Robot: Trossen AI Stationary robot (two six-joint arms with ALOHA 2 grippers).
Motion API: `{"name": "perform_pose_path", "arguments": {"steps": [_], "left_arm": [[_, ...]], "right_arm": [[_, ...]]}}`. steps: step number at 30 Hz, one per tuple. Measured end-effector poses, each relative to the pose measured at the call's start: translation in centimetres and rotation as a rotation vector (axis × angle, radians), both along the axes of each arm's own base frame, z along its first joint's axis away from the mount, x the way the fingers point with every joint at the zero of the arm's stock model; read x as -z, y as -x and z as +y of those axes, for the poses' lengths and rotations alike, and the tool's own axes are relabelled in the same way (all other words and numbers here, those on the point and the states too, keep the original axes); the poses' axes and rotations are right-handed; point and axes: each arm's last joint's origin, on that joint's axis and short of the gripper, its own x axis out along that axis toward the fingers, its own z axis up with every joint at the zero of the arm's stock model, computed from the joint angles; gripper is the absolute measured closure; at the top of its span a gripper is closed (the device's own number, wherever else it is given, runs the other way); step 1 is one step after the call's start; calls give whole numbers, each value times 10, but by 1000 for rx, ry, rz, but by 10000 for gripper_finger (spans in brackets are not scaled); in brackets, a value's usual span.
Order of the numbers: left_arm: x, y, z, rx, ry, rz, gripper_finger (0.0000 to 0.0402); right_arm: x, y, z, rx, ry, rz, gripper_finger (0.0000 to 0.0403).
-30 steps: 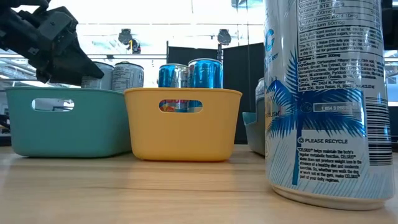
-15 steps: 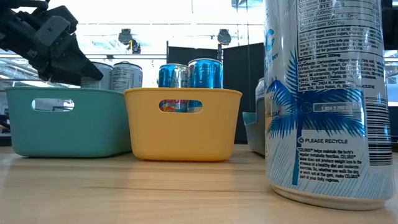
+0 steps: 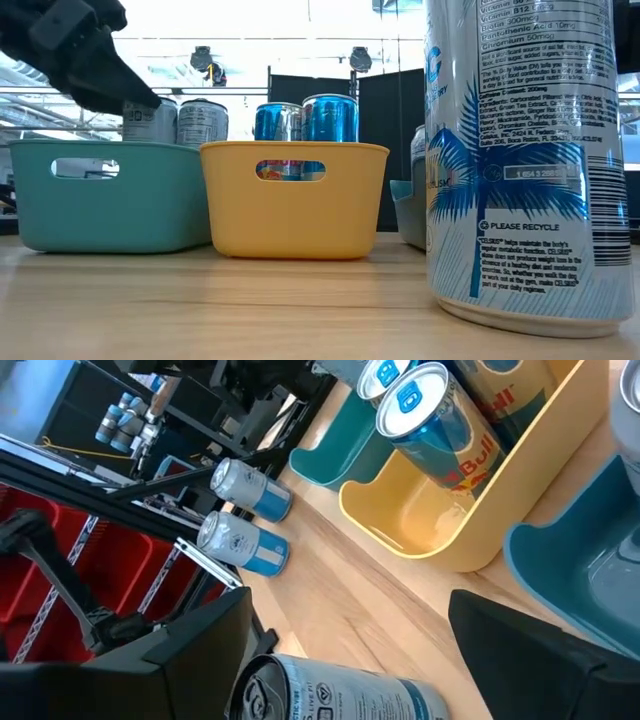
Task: Sort soda cans
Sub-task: Put the bottom left black can into the light green bin
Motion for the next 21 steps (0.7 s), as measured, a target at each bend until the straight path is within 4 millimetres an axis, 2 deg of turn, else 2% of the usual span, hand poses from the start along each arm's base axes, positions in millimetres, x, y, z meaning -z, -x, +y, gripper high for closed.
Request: {"name": "perform_pose_path", "arguments": {"steps": [12, 21], "left_arm": [[-11, 21, 14, 24, 1, -5, 52], [-23, 28, 18, 18, 79, -117, 52]], "right_arm": [[0, -4, -5, 32, -25, -4, 71], [0, -8, -10, 38, -2, 2, 71]]}}
